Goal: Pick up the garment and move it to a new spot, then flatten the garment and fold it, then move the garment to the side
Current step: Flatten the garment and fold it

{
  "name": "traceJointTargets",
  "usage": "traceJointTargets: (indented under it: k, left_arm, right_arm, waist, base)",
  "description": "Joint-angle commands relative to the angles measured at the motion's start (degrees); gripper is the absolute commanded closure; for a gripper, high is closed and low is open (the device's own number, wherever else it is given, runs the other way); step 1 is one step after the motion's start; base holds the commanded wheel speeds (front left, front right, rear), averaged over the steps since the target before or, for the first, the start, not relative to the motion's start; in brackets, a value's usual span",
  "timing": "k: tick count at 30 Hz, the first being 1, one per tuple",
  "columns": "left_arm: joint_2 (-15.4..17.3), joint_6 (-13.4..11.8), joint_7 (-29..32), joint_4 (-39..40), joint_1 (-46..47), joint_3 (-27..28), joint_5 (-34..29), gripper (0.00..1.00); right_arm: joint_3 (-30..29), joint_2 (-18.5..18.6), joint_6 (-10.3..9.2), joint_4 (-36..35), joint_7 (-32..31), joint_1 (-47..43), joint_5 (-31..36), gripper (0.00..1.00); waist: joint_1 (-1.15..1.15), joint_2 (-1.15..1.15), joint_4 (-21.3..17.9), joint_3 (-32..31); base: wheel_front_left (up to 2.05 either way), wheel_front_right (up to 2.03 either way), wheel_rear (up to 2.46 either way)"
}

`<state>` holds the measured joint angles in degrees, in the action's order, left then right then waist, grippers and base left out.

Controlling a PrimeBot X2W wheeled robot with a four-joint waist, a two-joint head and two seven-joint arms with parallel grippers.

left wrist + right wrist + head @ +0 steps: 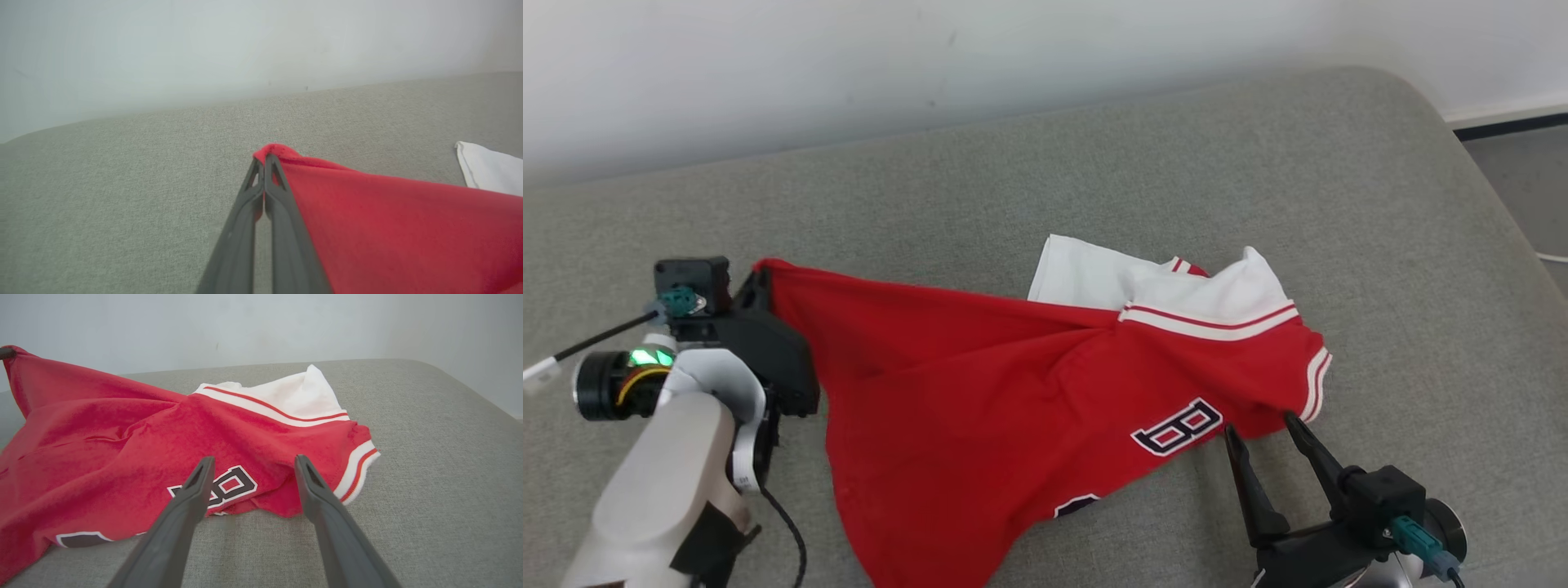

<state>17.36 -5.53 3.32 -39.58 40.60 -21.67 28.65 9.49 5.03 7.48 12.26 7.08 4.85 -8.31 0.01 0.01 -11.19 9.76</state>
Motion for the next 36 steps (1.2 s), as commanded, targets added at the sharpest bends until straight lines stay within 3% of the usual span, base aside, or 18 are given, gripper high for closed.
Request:
traceJointTargets:
  k: [1, 3, 4, 5, 6, 13, 21, 25, 32, 36]
  left_arm:
    - [0.4, 0.1, -0.7, -0.7, 1.1, 0.1, -0.2, 1.00]
    - [0.3, 0.1, -1.5, -2.2, 2.2, -0.3, -0.8, 1.00]
    - [0.1, 0.1, -2.0, -2.9, 2.6, -0.5, -1.1, 0.96]
    - [-0.1, 0.2, -2.4, -3.5, 2.9, -0.9, -1.4, 0.85]
    - [-0.4, 0.3, -2.9, -4.0, 3.0, -1.2, -1.6, 0.00]
    - [-3.0, 1.0, -8.5, -6.9, 0.1, -1.5, -0.6, 0.00]
    - [-5.2, 2.1, -17.0, -3.7, -7.4, -0.3, 1.0, 0.00]
    - [-5.8, 1.8, -18.5, 2.3, -14.1, 1.2, 0.6, 0.00]
    - [-6.9, -0.2, -18.5, 20.8, -29.9, 4.4, -6.1, 0.00]
    - [-7.7, 1.0, -18.5, 27.8, -37.9, 6.6, -8.5, 0.00]
  right_arm:
    - [0.1, 0.1, 0.03, 0.2, 0.3, 0.4, -0.4, 0.00]
    - [0.1, 0.2, 0.03, 0.4, 0.4, 1.0, -0.3, 0.00]
    - [0.1, 0.2, 0.03, 0.5, 0.4, 1.1, -0.3, 0.00]
    - [0.0, 0.2, 0.03, 0.6, 0.4, 1.1, -0.3, 0.00]
    - [0.0, 0.2, 0.03, 0.8, 0.4, 1.0, -0.3, 0.00]
    - [-0.9, -0.2, 0.03, 1.3, 0.1, 0.5, 0.0, 0.00]
    - [-2.4, 0.5, 0.03, 0.5, -0.3, -1.5, 0.3, 0.00]
    - [-3.6, 1.1, 0.03, -0.2, -0.8, -3.1, 0.4, 0.00]
    - [-5.4, 1.8, 0.03, -1.7, -1.8, -5.3, 0.5, 0.00]
    - [-6.4, 2.0, 0.03, -1.8, -1.9, -6.0, 0.3, 0.00]
  waist:
    - [-0.01, -0.01, -0.6, 0.7]
    - [-0.01, -0.01, -0.6, 1.0]
    - [-0.01, -0.01, -0.6, 1.1]
    - [-0.01, -0.01, -0.5, 1.1]
    - [-0.01, -0.01, -0.4, 1.0]
    - [-0.01, -0.01, 1.4, -1.6]
    - [-0.01, -0.01, 4.3, -6.1]
    - [-0.01, -0.01, 5.7, -8.5]
    - [-0.01, -0.01, 6.9, -11.0]
    - [-0.01, -0.01, 7.2, -12.1]
  base:
    - [0.00, 0.00, 0.00]
    - [0.00, 0.00, 0.00]
    - [0.00, 0.00, 0.00]
    - [0.00, 0.00, 0.00]
    - [0.00, 0.00, 0.00]
    - [0.00, 0.00, 0.00]
    - [0.00, 0.00, 0.00]
    - [0.00, 0.00, 0.00]
    - [0.00, 0.00, 0.00]
    - [0.00, 0.00, 0.00]
